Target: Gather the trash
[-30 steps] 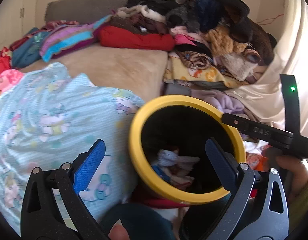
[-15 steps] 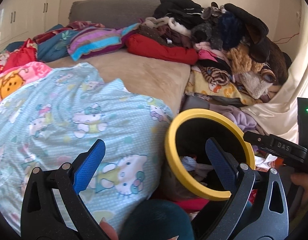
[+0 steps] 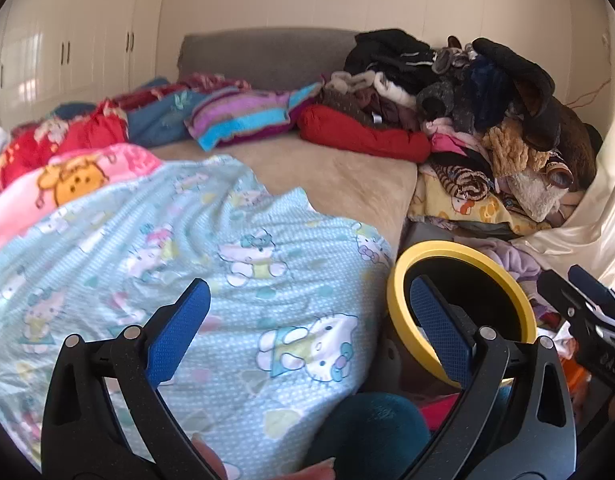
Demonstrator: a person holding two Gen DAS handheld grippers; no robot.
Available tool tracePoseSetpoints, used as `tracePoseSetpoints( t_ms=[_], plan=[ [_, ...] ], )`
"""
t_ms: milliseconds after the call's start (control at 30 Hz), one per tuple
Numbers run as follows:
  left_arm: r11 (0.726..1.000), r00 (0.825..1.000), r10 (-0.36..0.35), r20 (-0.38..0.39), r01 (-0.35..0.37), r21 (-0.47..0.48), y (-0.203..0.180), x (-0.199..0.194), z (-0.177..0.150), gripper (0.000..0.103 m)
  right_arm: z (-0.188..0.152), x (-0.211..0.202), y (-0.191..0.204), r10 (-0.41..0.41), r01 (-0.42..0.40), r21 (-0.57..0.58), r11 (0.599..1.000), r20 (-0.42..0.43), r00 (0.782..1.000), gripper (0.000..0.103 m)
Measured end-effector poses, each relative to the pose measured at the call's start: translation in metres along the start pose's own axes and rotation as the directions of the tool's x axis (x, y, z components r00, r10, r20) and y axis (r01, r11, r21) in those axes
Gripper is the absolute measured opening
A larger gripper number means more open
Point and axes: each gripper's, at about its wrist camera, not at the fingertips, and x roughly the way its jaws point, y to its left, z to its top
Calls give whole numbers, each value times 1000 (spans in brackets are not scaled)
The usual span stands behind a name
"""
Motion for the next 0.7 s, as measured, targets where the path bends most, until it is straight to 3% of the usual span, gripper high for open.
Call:
tracePoseSetpoints(
  t_ms=[100, 233, 400, 533, 700],
  plan=[
    [1000, 999, 7, 38, -7, 16, 1, -13, -7, 92, -7, -7, 1, 8, -8, 4, 1000, 7, 1000, 97],
    [998, 996, 48, 69, -50, 27, 1, -24, -17, 92, -15, -12, -2, -45, 44, 35, 998, 36, 998, 97],
    [998, 992, 52, 112, -55, 17, 4, -33, -28, 92, -23, -20, 0, -87, 86, 20, 996, 112, 990, 97],
    [999, 991, 53, 127, -53, 2, 4, -32, -33, 92, -34, -31, 15, -53, 75, -91, 993, 220, 974, 97],
    [999, 989, 46, 137, -48, 14, -1, -32, -36, 92, -41, -32, 25, 10, 17, -127, 992, 211, 977, 97]
  ],
)
